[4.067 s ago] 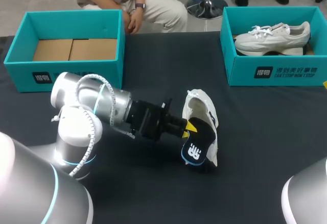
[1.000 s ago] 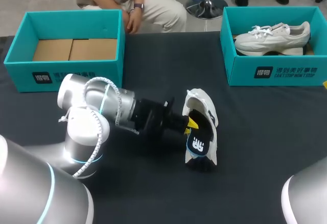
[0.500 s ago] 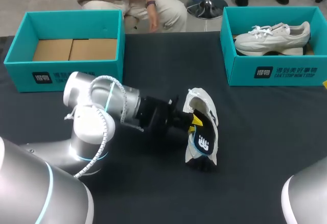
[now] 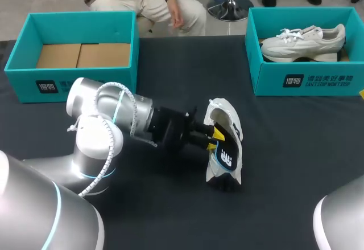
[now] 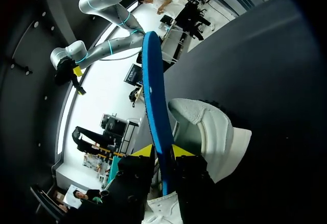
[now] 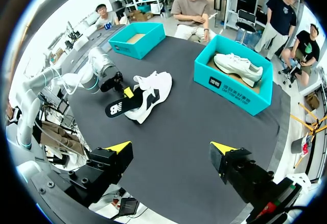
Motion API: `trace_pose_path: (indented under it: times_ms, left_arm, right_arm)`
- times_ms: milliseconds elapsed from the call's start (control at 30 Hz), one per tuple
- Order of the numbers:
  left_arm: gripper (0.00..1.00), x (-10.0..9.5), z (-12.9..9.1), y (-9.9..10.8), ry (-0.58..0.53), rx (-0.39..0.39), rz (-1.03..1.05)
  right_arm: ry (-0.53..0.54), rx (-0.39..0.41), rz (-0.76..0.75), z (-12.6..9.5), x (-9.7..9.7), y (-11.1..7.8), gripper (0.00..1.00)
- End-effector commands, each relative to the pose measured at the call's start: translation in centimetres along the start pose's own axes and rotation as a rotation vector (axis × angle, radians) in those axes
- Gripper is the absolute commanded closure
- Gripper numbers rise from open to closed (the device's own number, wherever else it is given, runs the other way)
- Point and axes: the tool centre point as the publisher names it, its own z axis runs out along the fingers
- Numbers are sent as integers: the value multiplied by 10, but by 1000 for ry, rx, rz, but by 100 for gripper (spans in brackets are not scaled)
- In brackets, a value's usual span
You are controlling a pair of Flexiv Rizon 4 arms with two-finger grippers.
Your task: Take the shoe out of the shoebox, open the shoe tongue, remove and reinsert the insole, then place the shoe into the shoebox
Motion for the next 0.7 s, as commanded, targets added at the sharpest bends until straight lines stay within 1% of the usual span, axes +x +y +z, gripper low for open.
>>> trace_pose_path:
  times_ms: [33,100,233,500,700]
  left_arm:
    - [81,1,0,-6,8,8,6]
    - [84,2,1,-8,13,14,7]
    - [100,4,2,-8,18,16,5]
    - [100,10,-2,-4,27,11,2]
    - [100,11,-3,8,42,-11,10]
  right_arm:
    - [2,6,1,0,-1,2,0]
    - [2,6,1,0,-1,2,0]
    - [2,6,1,0,-1,2,0]
    - [2,6,1,0,-1,2,0]
    - [2,6,1,0,-1,2,0]
